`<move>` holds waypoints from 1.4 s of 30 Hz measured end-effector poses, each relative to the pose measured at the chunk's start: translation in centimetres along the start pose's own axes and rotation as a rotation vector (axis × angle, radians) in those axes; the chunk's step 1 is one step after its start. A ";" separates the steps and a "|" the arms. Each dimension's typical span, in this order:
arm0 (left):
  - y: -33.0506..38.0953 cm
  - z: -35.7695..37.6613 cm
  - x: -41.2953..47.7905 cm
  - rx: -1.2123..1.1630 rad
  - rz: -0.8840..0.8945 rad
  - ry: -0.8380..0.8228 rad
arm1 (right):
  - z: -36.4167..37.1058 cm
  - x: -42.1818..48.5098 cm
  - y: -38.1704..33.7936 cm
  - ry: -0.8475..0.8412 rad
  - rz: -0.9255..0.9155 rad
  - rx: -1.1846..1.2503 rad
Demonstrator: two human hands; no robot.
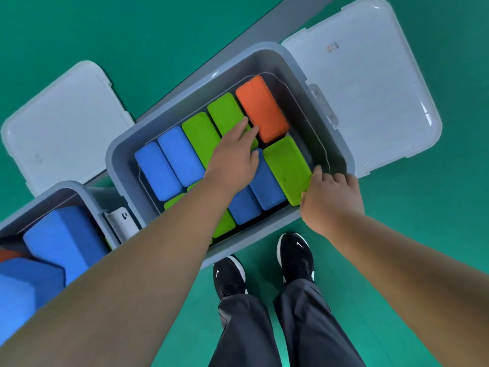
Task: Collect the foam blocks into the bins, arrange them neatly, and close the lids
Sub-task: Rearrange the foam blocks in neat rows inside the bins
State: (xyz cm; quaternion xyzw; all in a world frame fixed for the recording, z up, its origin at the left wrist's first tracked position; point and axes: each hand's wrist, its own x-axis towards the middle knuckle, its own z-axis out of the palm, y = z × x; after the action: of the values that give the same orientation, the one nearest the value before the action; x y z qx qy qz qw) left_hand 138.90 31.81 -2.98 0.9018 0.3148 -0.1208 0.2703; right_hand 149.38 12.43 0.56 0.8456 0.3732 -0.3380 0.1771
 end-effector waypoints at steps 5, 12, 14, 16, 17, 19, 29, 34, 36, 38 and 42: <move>1.3 1.8 -3.1 -0.101 0.037 0.009 | 0.1 -0.1 -0.8 0.145 -0.066 0.205; 1.4 2.2 -3.3 -0.077 0.121 0.062 | 1.1 -0.9 -1.8 0.238 -0.164 0.213; 1.2 2.5 -3.1 0.082 0.148 -0.044 | 1.4 -1.0 -1.4 0.183 -0.176 0.130; 1.1 2.9 -3.0 0.235 0.127 -0.115 | 1.2 -0.3 -1.0 0.131 -0.181 0.078; 1.1 2.9 -2.9 0.276 0.111 -0.131 | 1.0 0.2 -0.9 0.103 -0.181 0.062; 1.3 3.2 -2.8 0.315 0.101 -0.156 | 0.6 0.9 -1.0 0.033 -0.158 0.040; 4.0 3.7 -1.1 0.405 -0.048 -0.302 | -0.8 3.4 -3.1 -0.227 0.005 -0.067; 4.2 2.5 0.3 0.317 -0.012 -0.338 | -2.2 4.6 -2.6 -0.273 0.055 -0.055; 3.4 1.8 0.2 0.270 0.015 -0.362 | -2.2 4.5 -2.0 -0.270 0.035 -0.052; 2.1 1.6 -0.9 0.248 0.016 -0.366 | -2.1 4.3 -1.4 -0.252 0.013 -0.054; -0.5 1.8 -5.4 0.113 0.014 -0.354 | -2.0 2.9 -0.8 -0.185 -0.015 0.041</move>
State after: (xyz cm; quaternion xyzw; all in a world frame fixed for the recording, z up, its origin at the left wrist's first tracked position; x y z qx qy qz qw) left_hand 134.32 28.47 -2.59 0.8825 0.2486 -0.2931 0.2712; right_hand 151.11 15.53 -0.14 0.8113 0.3546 -0.4239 0.1908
